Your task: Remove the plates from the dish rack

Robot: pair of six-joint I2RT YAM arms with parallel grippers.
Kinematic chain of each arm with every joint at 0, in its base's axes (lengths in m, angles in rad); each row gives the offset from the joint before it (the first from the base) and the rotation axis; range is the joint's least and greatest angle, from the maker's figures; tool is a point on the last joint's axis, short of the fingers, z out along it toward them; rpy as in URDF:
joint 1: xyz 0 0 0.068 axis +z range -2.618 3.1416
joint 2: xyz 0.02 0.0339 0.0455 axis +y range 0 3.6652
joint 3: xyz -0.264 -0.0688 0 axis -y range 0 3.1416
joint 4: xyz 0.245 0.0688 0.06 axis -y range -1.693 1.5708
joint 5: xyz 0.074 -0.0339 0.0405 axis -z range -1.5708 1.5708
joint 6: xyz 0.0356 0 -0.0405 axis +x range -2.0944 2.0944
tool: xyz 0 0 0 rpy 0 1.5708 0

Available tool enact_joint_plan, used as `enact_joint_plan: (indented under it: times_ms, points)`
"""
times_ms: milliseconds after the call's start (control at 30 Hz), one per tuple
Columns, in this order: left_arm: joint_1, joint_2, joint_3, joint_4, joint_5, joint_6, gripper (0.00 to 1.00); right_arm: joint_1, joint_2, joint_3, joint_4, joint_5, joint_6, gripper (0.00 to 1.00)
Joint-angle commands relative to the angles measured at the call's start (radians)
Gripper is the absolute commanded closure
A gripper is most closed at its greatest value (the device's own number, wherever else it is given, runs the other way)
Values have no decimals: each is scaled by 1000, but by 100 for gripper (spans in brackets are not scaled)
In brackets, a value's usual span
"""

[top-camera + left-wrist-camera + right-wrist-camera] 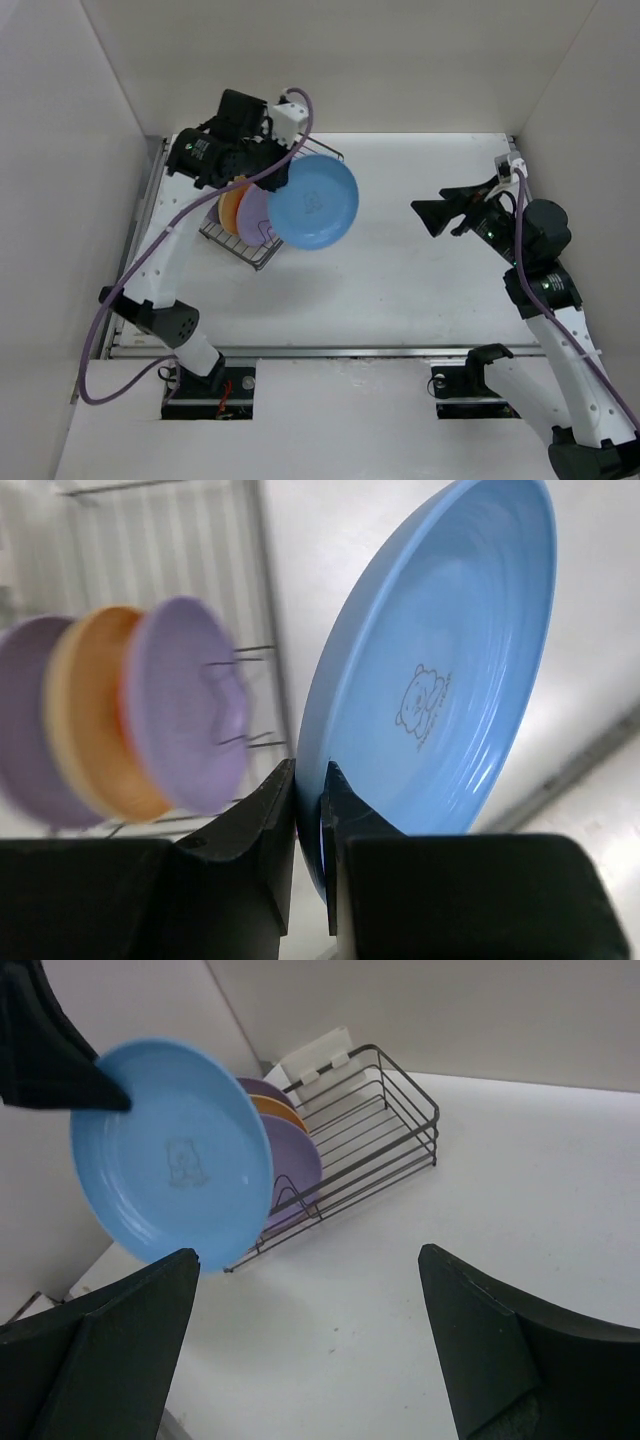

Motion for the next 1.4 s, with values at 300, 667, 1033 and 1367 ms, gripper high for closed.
enact_joint_plan:
  times_ms: [300, 667, 1033, 1367]
  points:
    - [-246, 382, -170, 63, 260, 13, 100, -7, -5, 137, -387, 492, 147, 1]
    - [-255, 504, -202, 227, 250, -22, 56, -7, -69, 75, -379, 502, 214, 1]
    - [-255, 300, -187, 173, -40, -51, 26, -7, -65, 19, -399, 453, 214, 1]
    - [-64, 70, -202, 81, -496, 7, 9, 11, 274, -20, -411, 383, 214, 1]
